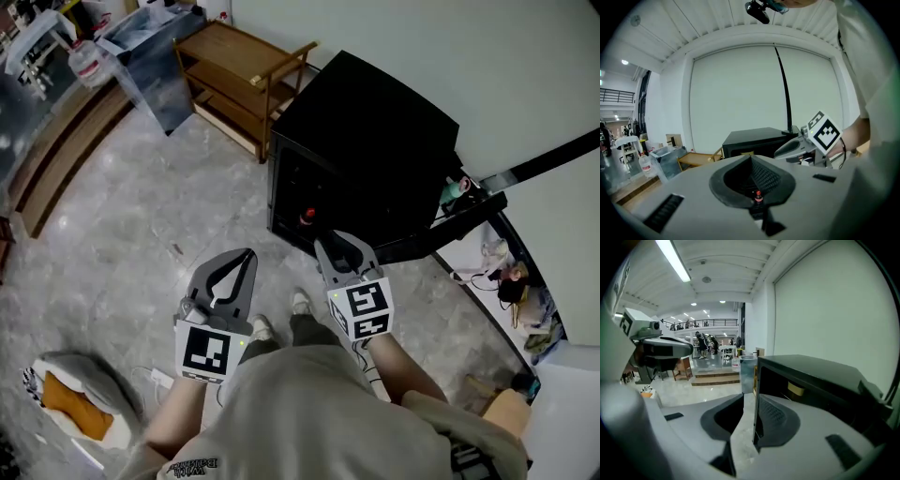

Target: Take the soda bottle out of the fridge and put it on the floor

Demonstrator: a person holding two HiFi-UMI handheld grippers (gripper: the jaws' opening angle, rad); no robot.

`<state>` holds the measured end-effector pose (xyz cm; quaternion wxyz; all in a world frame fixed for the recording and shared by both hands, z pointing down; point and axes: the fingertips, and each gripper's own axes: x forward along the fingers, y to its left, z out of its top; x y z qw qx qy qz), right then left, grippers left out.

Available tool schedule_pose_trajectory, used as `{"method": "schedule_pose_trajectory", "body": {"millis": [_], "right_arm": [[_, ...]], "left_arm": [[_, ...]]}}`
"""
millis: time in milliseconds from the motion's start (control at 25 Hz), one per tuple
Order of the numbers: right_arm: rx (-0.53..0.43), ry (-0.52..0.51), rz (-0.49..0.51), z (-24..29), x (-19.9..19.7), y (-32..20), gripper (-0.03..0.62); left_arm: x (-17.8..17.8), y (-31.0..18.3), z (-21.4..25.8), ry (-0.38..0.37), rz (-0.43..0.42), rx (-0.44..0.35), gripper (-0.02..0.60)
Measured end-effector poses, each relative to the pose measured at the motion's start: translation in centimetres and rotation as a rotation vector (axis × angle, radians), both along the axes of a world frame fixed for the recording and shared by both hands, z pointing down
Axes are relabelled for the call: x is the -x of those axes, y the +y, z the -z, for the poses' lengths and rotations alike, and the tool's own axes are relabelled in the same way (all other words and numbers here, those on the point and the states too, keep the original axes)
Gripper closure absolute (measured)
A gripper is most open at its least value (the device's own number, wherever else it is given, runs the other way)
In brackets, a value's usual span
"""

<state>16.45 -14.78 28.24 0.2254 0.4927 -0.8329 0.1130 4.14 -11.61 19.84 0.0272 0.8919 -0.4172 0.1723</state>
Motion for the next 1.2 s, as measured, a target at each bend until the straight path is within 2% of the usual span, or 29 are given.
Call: {"method": "schedule_pose_trajectory", "body": {"millis": [280, 480, 720, 960, 1200], "right_arm": [[0.076, 0.073, 0.021, -7.3, -2.0, -5.6, 0.5], [0.156, 0.095, 0.042, -13.2, -2.1, -8.1, 0.472], [0.236, 0.094, 0.023, -19.1, -1.9, -10.6, 0.437], [0.295, 0.145, -0.016, -25.2, -2.5, -12.6, 0.436], [0.341, 0.172, -0.051, -31.3, -3.3, -14.0, 0.445]], "left_arm": [[-1.8, -4.8, -4.2, 0.049, 0.043, 0.049, 0.575], [-2.5, -8.0, -7.7, 0.015, 0.075, 0.073, 0.575], [-3.1, -10.4, -12.2, -0.007, 0.088, 0.12, 0.575], [-3.7, -11.9, -17.0, -0.052, 0.072, 0.186, 0.575], [-3.3, -13.3, -20.8, -0.062, 0.074, 0.228, 0.575]]}}
